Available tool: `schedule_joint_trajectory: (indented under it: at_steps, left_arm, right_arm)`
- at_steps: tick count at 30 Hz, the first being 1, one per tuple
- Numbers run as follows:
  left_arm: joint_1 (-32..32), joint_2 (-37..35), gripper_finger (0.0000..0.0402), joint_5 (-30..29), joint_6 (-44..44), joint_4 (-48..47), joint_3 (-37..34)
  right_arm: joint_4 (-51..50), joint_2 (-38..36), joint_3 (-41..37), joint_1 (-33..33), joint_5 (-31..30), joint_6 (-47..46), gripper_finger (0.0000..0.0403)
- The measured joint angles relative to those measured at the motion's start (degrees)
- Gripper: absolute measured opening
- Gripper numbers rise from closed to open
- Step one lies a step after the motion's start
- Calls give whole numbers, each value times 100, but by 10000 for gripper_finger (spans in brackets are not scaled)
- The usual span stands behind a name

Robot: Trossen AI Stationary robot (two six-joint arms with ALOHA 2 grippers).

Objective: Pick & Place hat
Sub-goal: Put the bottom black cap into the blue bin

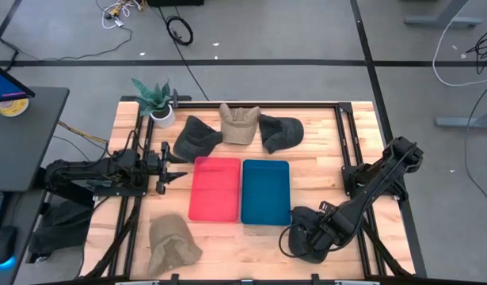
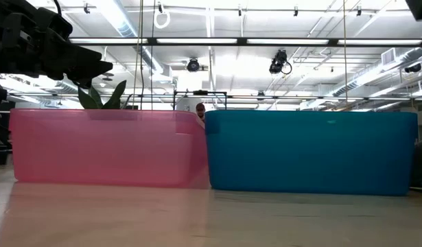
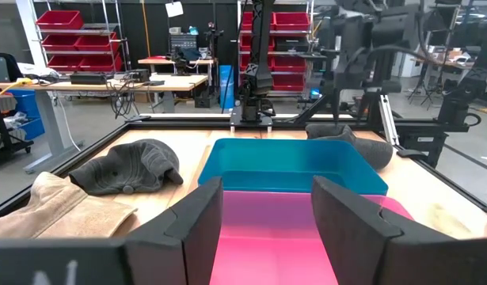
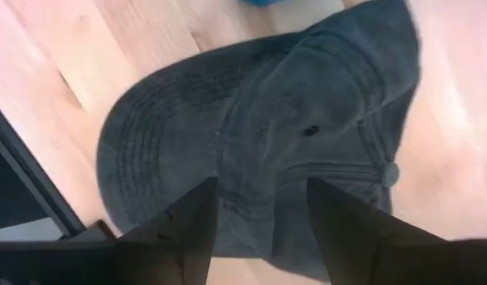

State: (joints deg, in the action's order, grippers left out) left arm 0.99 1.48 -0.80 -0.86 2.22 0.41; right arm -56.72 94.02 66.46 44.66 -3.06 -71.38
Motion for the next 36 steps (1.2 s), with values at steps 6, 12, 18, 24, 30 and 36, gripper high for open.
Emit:
schedule_joint_trajectory:
  at_steps: [6, 12, 18, 24, 30, 36]
  left_arm:
    - [2, 1, 197, 0, -1, 0, 0]
    - [2, 2, 197, 0, -1, 0, 2]
    - [0, 0, 197, 0, 0, 0, 2]
    - [0, 0, 197, 0, 0, 0, 0]
    - [2, 2, 197, -1, 0, 0, 0]
    - [2, 2, 197, 0, 0, 0, 2]
  right_arm:
    - [651, 0, -438, 0, 109, 9, 197]
    - [783, 0, -622, 0, 112, -16, 197]
    - [812, 0, -626, 0, 111, -18, 197]
    - [812, 0, -626, 0, 117, -170, 197]
    - [809, 0, -626, -4, 118, -160, 197]
    - [791, 0, -626, -21, 115, -67, 197]
